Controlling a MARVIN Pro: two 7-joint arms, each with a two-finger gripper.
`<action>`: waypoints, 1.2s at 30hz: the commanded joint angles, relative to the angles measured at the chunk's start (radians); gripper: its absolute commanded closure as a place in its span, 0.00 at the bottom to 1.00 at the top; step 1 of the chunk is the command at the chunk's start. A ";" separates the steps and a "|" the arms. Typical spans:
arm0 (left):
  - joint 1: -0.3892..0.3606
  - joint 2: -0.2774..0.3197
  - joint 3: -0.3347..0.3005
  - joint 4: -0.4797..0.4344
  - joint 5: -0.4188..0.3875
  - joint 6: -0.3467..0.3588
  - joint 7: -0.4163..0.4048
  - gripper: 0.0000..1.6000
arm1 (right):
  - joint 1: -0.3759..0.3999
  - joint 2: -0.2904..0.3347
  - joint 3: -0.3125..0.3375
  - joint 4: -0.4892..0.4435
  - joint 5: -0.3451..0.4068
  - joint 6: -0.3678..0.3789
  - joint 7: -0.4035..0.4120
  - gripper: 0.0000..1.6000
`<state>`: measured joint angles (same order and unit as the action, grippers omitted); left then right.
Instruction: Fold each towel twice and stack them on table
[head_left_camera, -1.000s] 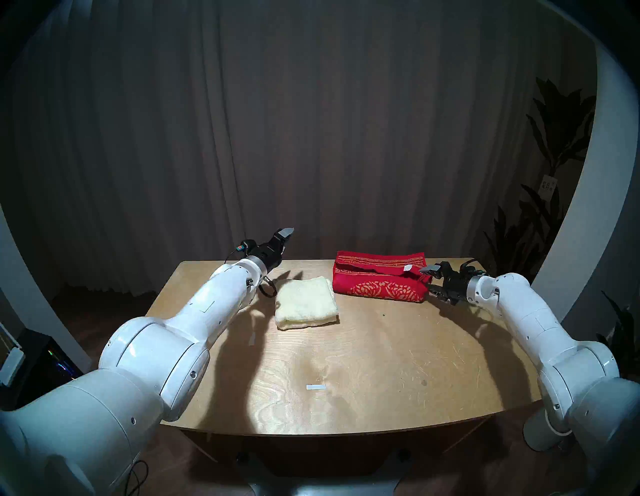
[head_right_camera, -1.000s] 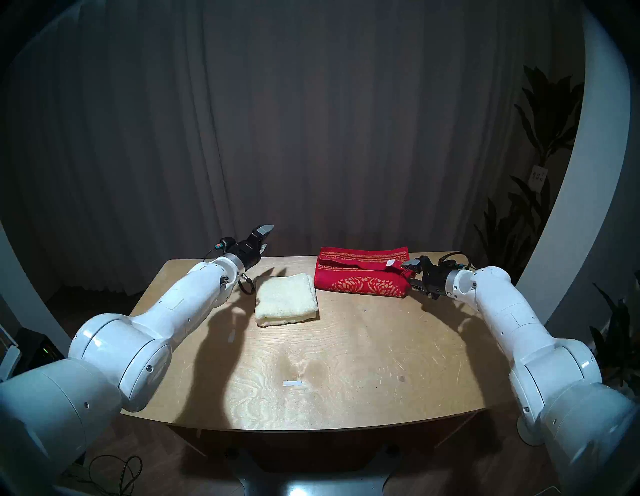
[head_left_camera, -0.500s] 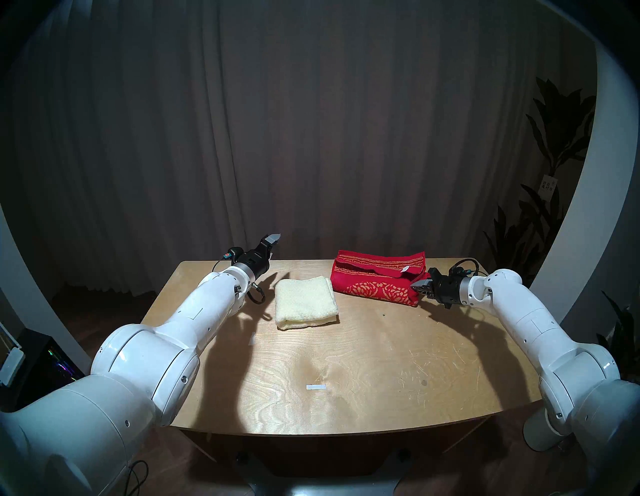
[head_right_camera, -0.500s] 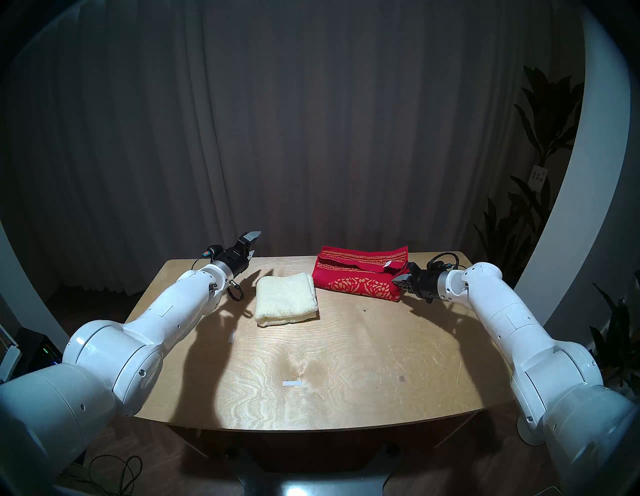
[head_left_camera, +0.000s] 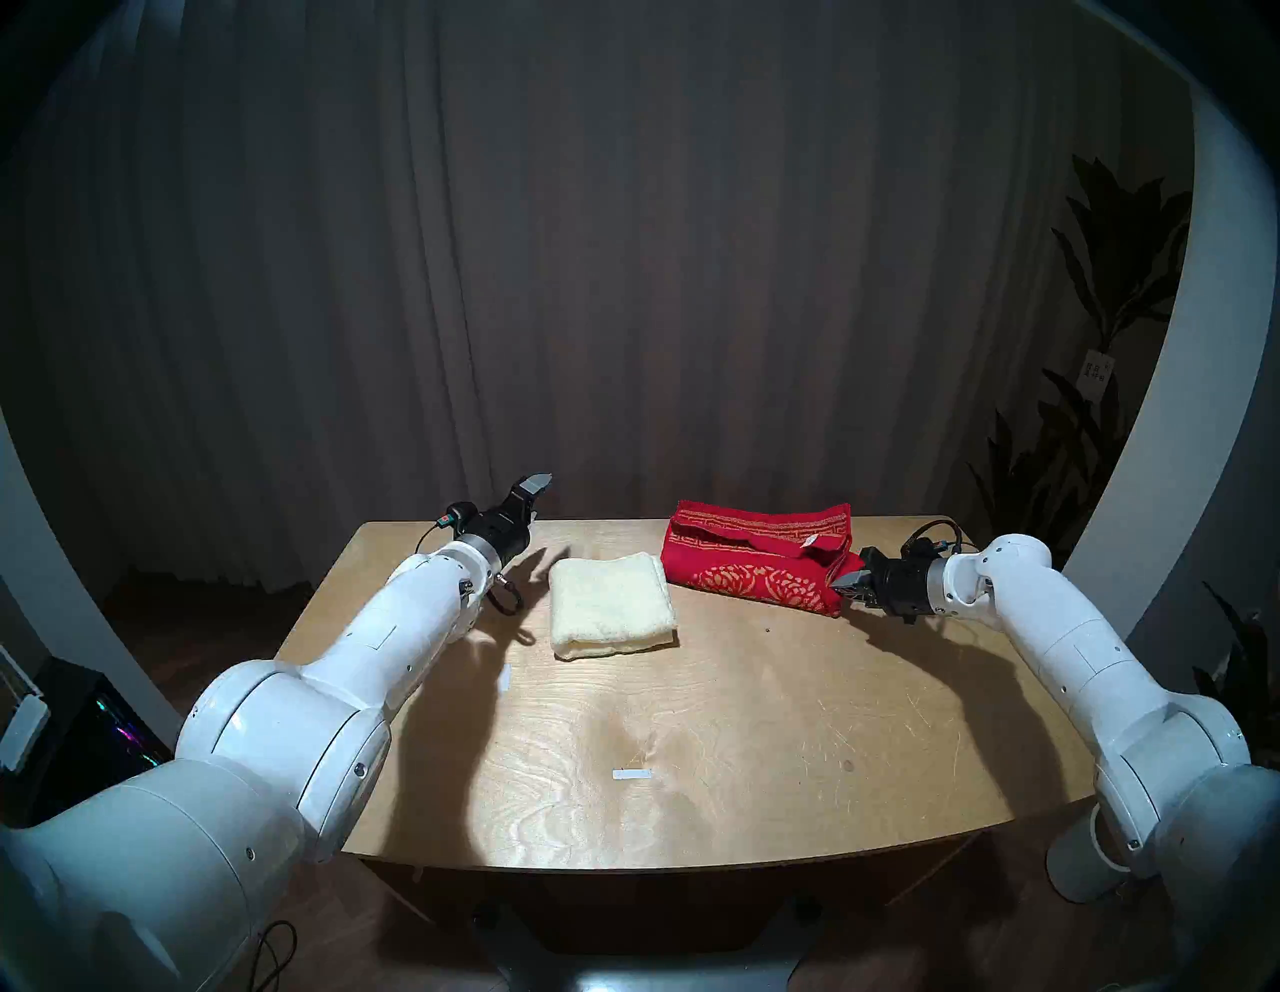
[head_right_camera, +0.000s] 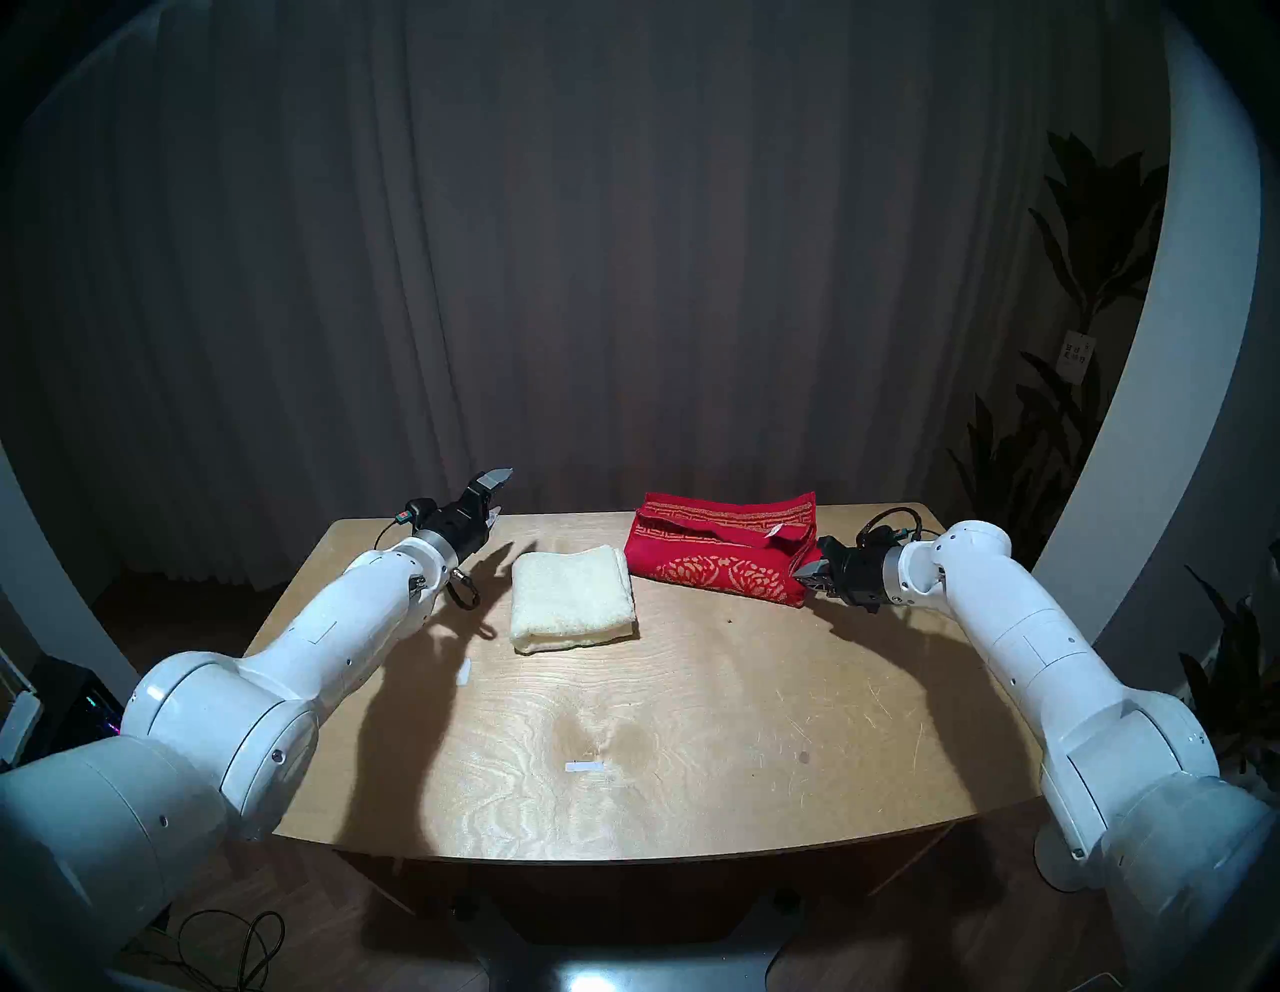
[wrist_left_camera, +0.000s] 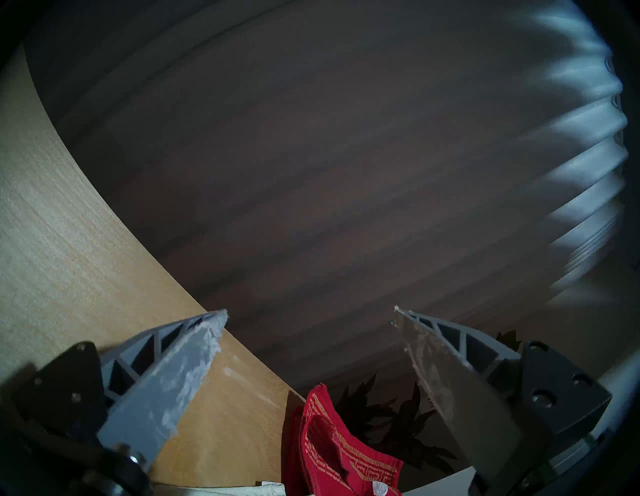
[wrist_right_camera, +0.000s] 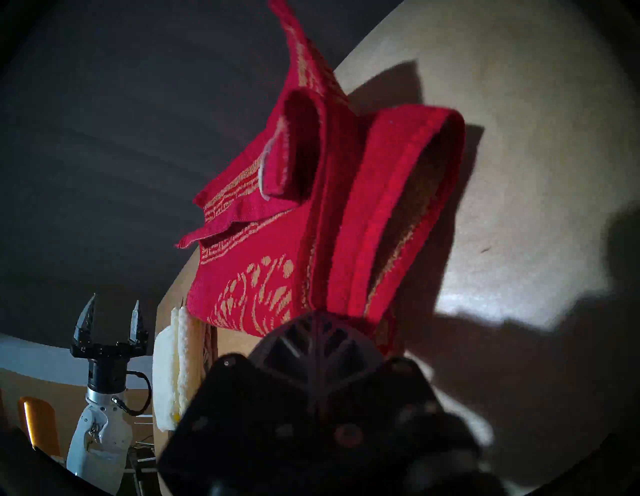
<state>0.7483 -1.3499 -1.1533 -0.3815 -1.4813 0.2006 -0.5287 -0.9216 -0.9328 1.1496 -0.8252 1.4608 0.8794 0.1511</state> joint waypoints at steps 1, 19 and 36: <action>-0.007 -0.002 -0.001 -0.036 -0.003 0.003 -0.023 0.00 | 0.015 0.066 0.031 -0.064 -0.001 -0.003 -0.015 1.00; 0.036 -0.002 -0.001 -0.092 -0.018 0.002 -0.050 0.00 | -0.023 0.168 0.077 -0.175 -0.024 0.020 -0.100 1.00; 0.080 -0.003 0.000 -0.164 -0.027 0.000 -0.069 0.00 | -0.127 0.221 0.095 -0.282 0.001 0.068 -0.170 0.00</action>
<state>0.8272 -1.3539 -1.1539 -0.4975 -1.5094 0.2003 -0.5791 -1.0082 -0.7379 1.2302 -1.0520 1.4426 0.9332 -0.0113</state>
